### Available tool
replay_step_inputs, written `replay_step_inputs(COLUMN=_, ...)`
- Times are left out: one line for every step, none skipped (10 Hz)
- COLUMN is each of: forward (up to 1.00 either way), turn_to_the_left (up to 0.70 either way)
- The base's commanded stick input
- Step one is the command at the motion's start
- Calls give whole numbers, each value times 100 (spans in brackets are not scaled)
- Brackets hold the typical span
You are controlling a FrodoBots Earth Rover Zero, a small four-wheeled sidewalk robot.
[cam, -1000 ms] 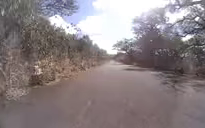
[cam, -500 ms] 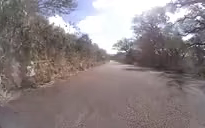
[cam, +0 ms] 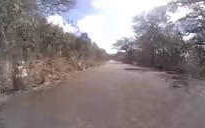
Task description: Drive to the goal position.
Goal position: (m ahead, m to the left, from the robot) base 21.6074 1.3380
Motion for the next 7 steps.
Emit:
replay_step_inputs(forward=50, turn_to_the_left=0)
replay_step_inputs(forward=50, turn_to_the_left=0)
replay_step_inputs(forward=50, turn_to_the_left=0)
replay_step_inputs(forward=50, turn_to_the_left=0)
replay_step_inputs(forward=50, turn_to_the_left=0)
replay_step_inputs(forward=50, turn_to_the_left=0)
replay_step_inputs(forward=50, turn_to_the_left=0)
